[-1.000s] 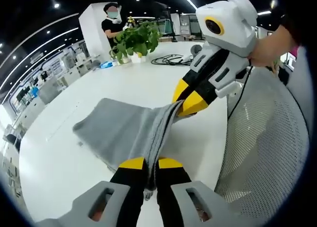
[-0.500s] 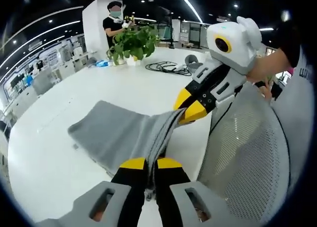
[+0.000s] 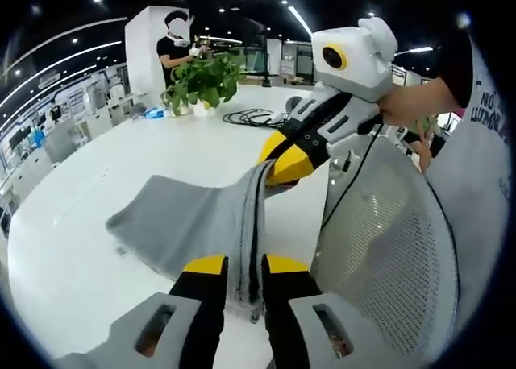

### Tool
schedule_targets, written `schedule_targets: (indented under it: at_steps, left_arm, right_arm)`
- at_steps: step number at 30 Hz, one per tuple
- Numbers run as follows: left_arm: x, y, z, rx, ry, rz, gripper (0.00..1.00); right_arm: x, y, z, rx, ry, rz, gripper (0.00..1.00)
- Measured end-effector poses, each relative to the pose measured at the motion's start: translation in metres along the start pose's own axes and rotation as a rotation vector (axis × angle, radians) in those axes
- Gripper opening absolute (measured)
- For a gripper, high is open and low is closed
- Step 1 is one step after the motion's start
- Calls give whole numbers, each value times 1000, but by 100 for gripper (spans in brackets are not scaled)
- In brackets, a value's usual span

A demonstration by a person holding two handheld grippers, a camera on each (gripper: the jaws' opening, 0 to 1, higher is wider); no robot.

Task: Fold the towel on the table until its edges align and the towel forms a compact rectangular stack.

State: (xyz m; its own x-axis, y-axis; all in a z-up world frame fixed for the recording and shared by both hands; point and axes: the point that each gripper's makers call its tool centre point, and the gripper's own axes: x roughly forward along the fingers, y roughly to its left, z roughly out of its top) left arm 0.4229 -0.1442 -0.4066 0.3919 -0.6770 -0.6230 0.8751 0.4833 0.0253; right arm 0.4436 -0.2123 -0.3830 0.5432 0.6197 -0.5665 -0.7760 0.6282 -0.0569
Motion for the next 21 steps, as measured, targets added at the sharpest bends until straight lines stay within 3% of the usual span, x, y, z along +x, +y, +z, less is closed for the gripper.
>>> schedule_targets:
  at_steps: [5,8,10,13,21]
  left_arm:
    - [5,-9,-4,32,27,-7,25]
    - [7,-12,-8,102,91,12,23]
    - [10,-7,-19,133,127,28,22]
    - [10,-4,-21,72,113,39,21]
    - [6,4,-23,35,111,66,13]
  right_arm:
    - [3,0,0,10,-7,-4,3]
    - [0,3,8,18,-18,-1,3]
    - [0,4,11,64,-35,14,3]
    - [-2,1,16,52,-43,3,2]
    - [0,3,11,55,-35,9,2]
